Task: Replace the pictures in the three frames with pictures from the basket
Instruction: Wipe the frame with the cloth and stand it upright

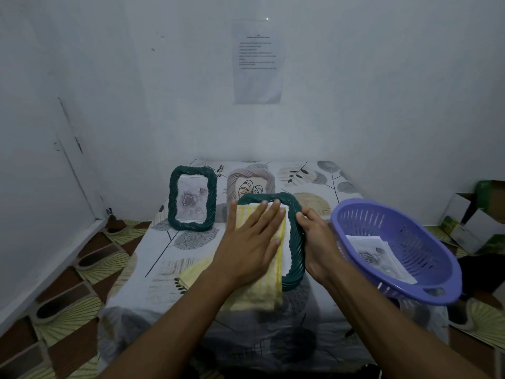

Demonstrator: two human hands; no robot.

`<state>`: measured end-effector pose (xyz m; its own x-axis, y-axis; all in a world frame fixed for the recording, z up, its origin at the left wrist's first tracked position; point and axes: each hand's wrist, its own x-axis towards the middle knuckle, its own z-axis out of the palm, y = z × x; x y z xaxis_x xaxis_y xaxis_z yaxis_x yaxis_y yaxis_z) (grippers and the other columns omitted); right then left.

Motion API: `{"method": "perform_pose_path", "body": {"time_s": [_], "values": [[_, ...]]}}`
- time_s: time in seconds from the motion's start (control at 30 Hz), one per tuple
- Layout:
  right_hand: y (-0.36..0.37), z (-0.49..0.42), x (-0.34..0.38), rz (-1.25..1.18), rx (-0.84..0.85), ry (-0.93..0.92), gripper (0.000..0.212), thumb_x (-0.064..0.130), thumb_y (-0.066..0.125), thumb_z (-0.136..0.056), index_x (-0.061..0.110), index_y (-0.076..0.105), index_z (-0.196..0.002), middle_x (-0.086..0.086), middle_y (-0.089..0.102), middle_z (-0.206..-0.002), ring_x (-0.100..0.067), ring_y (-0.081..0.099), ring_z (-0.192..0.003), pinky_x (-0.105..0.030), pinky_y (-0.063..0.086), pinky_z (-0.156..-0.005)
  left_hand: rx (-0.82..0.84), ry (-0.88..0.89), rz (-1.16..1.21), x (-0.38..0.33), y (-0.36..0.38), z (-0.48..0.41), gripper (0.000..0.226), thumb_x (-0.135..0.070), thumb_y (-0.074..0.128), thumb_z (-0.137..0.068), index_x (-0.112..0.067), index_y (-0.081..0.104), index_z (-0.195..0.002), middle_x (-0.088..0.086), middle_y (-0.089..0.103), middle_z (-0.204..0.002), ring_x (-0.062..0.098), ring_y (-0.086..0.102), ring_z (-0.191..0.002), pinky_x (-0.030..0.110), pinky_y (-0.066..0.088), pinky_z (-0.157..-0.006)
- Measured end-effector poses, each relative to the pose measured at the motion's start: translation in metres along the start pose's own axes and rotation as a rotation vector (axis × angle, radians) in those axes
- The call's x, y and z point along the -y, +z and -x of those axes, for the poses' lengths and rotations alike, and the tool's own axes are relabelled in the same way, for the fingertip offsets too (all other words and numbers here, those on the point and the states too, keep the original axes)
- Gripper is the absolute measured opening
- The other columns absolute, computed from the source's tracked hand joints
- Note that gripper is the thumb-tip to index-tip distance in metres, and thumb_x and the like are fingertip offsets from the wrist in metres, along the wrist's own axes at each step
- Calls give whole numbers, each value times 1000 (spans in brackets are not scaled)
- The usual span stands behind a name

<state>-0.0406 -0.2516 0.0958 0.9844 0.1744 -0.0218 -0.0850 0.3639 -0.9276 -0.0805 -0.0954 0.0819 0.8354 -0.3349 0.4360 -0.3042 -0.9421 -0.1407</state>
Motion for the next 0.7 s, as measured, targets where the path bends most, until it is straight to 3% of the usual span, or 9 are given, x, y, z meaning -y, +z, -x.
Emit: {"method": "perform_pose_path", "body": {"time_s": [0.17, 0.37, 0.53, 0.7], "values": [[-10, -9, 10, -64, -132, -29, 21, 13, 42, -101, 3, 56, -112, -22, 66, -106, -31, 63, -90, -45, 51, -82, 27, 72, 5, 0, 7, 15, 56, -45, 17, -102, -24, 5, -153, -8, 1, -161, 12, 0, -148, 61, -10, -113], [-8, -4, -2, 3, -106, -1, 19, 14, 44, -101, 1, 54, -112, -15, 68, -95, -29, 62, -85, -42, 51, -76, 57, -156, -68, 23, 13, 9, 60, -46, 3, -99, -20, 10, -153, -5, 4, -161, 21, -2, -148, 64, -2, -113], [-10, -11, 19, -13, -144, -77, 16, 12, 44, -100, 6, 57, -107, -12, 68, -89, -24, 63, -75, -37, 52, -69, 46, 18, 7, 9, 11, 17, 57, -45, 6, -101, -23, 1, -153, -8, -6, -161, 18, -12, -148, 60, -10, -114], [-14, -12, 18, -13, -148, -94, 16, 12, 43, -101, 6, 56, -108, -12, 66, -90, -24, 61, -78, -37, 50, -71, 34, -65, -12, 9, 14, 27, 57, -43, 10, -101, -22, 7, -153, -7, -1, -161, 20, -5, -148, 62, 1, -114]]}}
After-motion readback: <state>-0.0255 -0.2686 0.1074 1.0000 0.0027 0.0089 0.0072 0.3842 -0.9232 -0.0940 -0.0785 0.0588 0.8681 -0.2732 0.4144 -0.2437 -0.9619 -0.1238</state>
